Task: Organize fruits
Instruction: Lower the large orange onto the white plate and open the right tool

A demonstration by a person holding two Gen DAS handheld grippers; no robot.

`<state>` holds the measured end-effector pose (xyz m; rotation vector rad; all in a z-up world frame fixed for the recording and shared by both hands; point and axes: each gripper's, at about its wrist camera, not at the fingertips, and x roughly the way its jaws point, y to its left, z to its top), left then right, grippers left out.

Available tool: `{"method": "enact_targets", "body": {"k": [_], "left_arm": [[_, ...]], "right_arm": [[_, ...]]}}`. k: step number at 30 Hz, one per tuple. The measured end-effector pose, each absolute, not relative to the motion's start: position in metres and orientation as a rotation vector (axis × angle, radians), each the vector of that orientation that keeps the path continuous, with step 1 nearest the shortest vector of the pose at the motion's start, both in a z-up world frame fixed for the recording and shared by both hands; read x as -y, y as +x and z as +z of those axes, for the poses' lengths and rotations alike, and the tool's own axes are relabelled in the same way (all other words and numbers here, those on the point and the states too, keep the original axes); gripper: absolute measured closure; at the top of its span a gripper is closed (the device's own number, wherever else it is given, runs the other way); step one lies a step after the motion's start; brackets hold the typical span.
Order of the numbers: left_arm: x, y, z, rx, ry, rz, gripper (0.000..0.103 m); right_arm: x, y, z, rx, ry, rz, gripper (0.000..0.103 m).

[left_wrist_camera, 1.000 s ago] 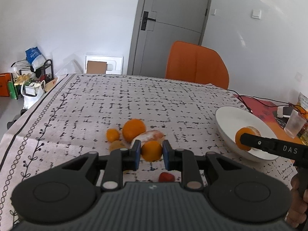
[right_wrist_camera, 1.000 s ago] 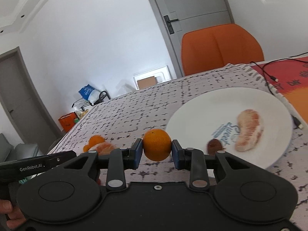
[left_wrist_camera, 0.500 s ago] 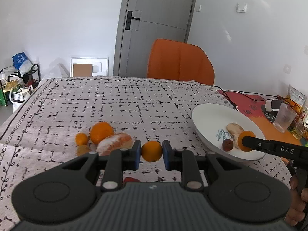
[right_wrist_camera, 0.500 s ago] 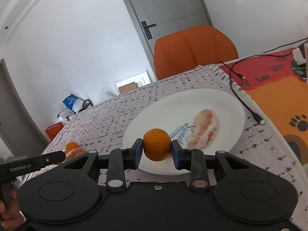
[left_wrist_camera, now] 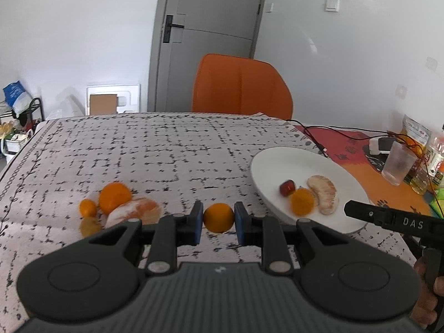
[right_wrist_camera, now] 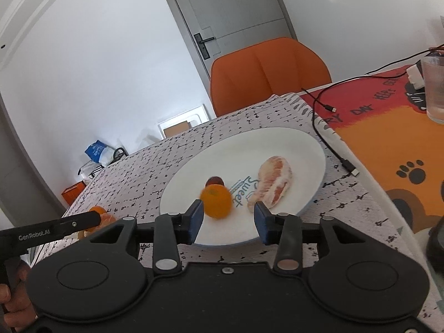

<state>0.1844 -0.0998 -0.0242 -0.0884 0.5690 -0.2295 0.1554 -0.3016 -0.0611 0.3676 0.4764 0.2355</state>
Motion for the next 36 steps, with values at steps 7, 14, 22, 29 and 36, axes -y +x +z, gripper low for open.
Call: {"method": "enact_targets", "body": {"k": [7, 14, 22, 29, 36], "left_arm": [[0.123, 0.195, -0.021, -0.562, -0.066, -0.283, 0.081], [0.147, 0.206, -0.021, -0.563, -0.040, -0.332, 0.081], [0.170, 0.216, -0.025, -0.573, -0.019, -0.363, 0.081], [0.179, 0.220, -0.021, -0.561, -0.011, -0.356, 0.076], [0.170, 0.216, -0.018, -0.556, -0.007, -0.320, 0.057]], "right_arm": [[0.307, 0.149, -0.059, -0.461, 0.367, 0.226, 0.055], [0.316, 0.144, -0.056, -0.443, 0.367, 0.213, 0.051], [0.326, 0.139, -0.057, -0.438, 0.370, 0.201, 0.046], [0.332, 0.139, -0.060, -0.443, 0.385, 0.183, 0.046], [0.331, 0.136, -0.060, -0.437, 0.394, 0.187, 0.043]]}}
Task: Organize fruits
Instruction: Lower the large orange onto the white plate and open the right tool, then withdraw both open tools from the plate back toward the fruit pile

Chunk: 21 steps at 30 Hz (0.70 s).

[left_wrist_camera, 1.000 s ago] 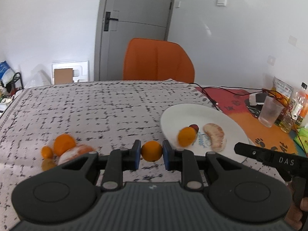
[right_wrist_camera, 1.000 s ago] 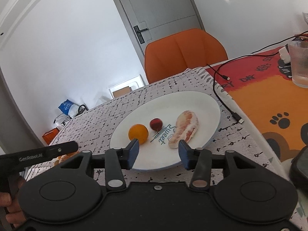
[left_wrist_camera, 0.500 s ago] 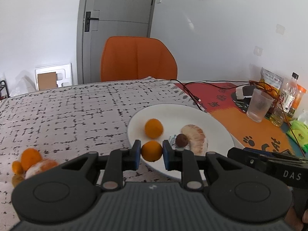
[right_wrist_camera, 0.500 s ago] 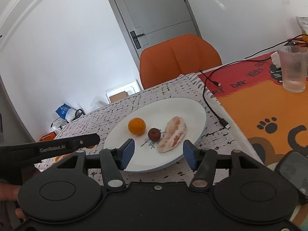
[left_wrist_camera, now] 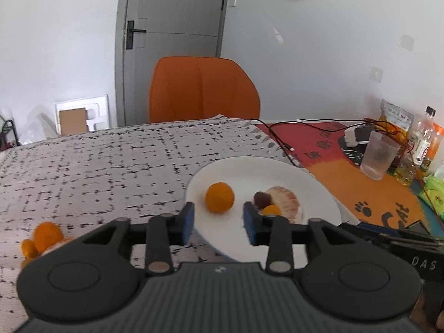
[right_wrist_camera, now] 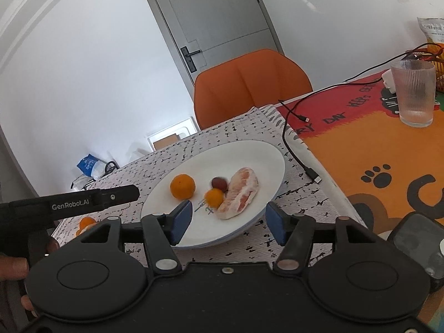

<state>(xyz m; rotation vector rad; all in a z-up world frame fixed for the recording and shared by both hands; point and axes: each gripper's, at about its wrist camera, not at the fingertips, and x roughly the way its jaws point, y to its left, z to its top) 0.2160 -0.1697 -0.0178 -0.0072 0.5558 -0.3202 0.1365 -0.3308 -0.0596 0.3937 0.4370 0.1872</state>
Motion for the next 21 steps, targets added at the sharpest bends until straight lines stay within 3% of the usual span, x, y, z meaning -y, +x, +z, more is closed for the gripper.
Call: {"method": "enact_targets", "body": {"k": [6, 9, 21], "left_arm": [[0.150, 0.206, -0.015, -0.539, -0.023, -0.276, 0.023], [0.138, 0.200, -0.013, -0.524, -0.044, -0.251, 0.014], [0.086, 0.182, -0.007, -0.555, -0.096, -0.143, 0.011]], "right_arm": [[0.325, 0.136, -0.056, -0.428, 0.386, 0.196, 0.037], [0.322, 0.137, -0.056, -0.432, 0.384, 0.203, 0.036], [0.298, 0.140, -0.051, -0.431, 0.356, 0.219, 0.018]]}}
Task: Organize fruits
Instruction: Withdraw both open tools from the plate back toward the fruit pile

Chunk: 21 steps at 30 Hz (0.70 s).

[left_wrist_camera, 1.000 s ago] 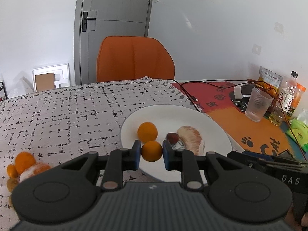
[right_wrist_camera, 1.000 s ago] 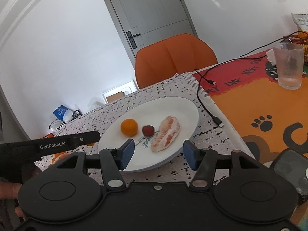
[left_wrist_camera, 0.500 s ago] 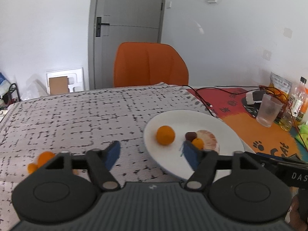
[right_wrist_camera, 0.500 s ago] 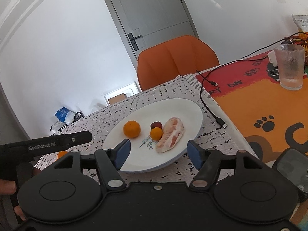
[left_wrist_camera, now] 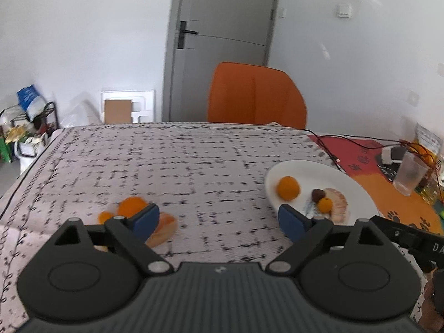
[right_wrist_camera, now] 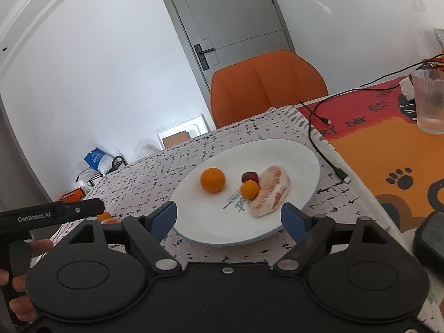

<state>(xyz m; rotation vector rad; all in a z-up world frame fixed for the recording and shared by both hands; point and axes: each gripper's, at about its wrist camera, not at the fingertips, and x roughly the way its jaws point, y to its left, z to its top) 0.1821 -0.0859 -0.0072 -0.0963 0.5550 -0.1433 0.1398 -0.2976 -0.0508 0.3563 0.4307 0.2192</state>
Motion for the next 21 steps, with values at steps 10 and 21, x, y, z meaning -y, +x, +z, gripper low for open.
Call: {"method": "enact_targets", "body": {"k": [10, 21], "left_arm": [[0.050, 0.163, -0.007, -0.546, -0.128, -0.086, 0.003], [0.022, 0.140, -0.003, -0.514, -0.155, -0.062, 0.000]], "right_arm": [[0.278, 0.135, -0.045, -0.408, 0.337, 0.226, 0.000], [0.249, 0.127, -0.036, -0.387, 0.288, 0.277, 0.000]]}}
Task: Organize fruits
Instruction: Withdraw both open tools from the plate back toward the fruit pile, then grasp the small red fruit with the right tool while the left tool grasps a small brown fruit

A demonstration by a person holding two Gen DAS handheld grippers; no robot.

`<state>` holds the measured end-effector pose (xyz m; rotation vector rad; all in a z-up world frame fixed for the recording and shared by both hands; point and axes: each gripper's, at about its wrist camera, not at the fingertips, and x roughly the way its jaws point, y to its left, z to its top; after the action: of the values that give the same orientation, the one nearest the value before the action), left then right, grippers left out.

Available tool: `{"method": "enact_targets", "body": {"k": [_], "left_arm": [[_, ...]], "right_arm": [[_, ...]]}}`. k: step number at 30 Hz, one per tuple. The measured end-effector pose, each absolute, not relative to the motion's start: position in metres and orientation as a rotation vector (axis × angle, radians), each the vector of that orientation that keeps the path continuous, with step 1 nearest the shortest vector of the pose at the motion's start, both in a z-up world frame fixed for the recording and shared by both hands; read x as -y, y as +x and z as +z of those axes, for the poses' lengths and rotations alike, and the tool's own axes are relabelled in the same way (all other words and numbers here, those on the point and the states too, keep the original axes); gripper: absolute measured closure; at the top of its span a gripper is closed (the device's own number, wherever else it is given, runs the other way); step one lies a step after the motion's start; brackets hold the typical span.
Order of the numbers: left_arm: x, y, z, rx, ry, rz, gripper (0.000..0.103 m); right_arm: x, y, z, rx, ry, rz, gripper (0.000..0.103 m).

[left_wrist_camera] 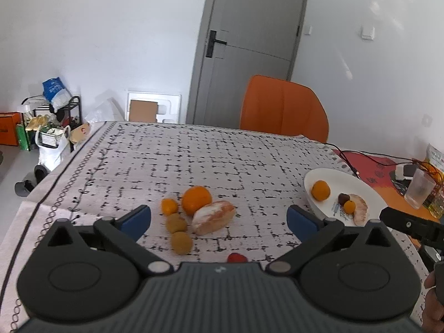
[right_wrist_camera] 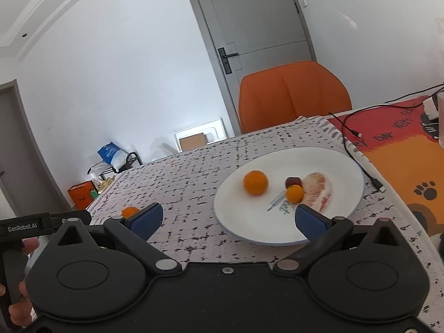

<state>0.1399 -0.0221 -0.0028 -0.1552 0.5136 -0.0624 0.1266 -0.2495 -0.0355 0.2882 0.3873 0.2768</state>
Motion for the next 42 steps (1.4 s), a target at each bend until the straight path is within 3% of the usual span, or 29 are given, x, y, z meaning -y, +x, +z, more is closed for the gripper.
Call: {"method": "enact_targets", "body": {"k": [31, 42], "left_arm": [[-0.050, 0.099, -0.016, -0.518, -0.244, 0.009, 0.000], [-0.059, 0.104, -0.032, -0.536, -0.265, 0.030, 0.000]], "right_arm": [[0.165, 0.127, -0.041, -0.457, 0.209, 0.469, 0.001], [0.145, 0.135, -0.053, -0.524, 0.177, 0.516, 0.020]]}}
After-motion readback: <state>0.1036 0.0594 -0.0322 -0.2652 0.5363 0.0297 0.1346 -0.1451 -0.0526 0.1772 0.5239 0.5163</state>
